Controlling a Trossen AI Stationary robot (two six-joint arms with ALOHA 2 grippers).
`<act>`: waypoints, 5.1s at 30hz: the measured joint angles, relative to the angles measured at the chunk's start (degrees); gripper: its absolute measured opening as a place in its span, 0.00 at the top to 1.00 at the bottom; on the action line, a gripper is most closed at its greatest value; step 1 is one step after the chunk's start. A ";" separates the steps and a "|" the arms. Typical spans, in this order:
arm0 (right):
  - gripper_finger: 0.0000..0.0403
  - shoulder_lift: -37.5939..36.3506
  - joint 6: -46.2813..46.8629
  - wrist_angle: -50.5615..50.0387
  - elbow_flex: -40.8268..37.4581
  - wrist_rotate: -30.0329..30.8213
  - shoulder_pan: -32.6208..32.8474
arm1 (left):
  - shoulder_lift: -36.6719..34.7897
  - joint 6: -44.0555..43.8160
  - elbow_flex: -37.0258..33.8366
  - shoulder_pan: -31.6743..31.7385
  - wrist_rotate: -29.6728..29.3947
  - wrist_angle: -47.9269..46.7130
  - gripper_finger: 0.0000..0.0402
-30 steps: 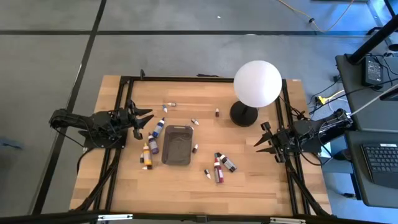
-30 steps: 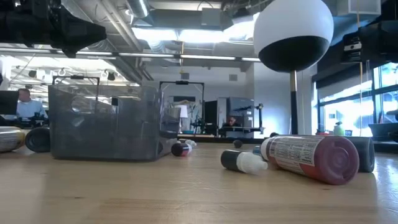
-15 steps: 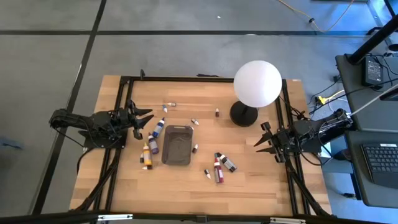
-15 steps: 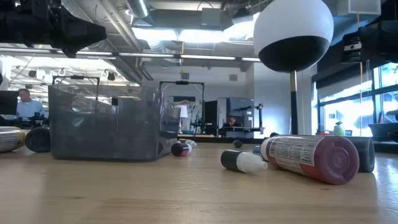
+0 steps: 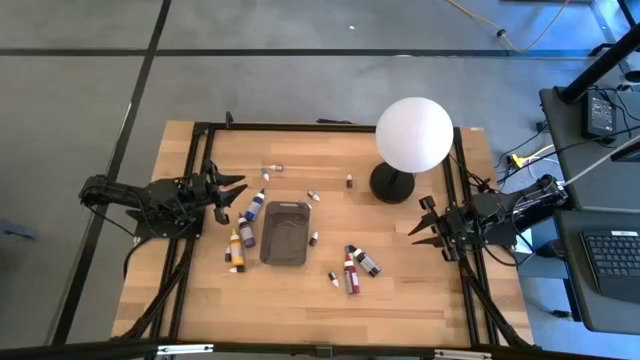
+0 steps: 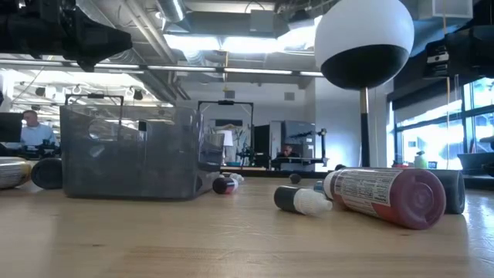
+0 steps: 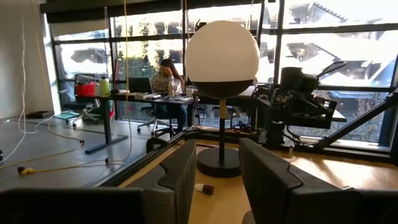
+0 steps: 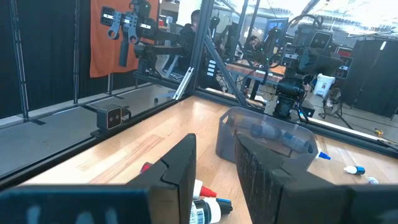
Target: Pick & Place food coloring
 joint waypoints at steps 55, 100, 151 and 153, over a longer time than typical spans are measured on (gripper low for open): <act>0.72 -0.01 13.81 0.00 0.00 -0.02 0.00 | -0.02 0.00 0.00 0.01 -0.46 0.94 0.71; 0.72 -0.01 5.18 1.69 -0.02 -0.02 0.01 | 4.67 -5.81 4.58 0.02 -16.19 -1.06 0.44; 0.72 0.01 -4.55 6.43 -0.02 0.01 0.00 | 81.13 -34.98 35.63 28.82 25.64 -42.69 0.44; 0.72 0.01 -4.57 6.42 -0.02 0.01 0.01 | 82.05 -34.95 35.58 28.81 26.60 -42.95 0.44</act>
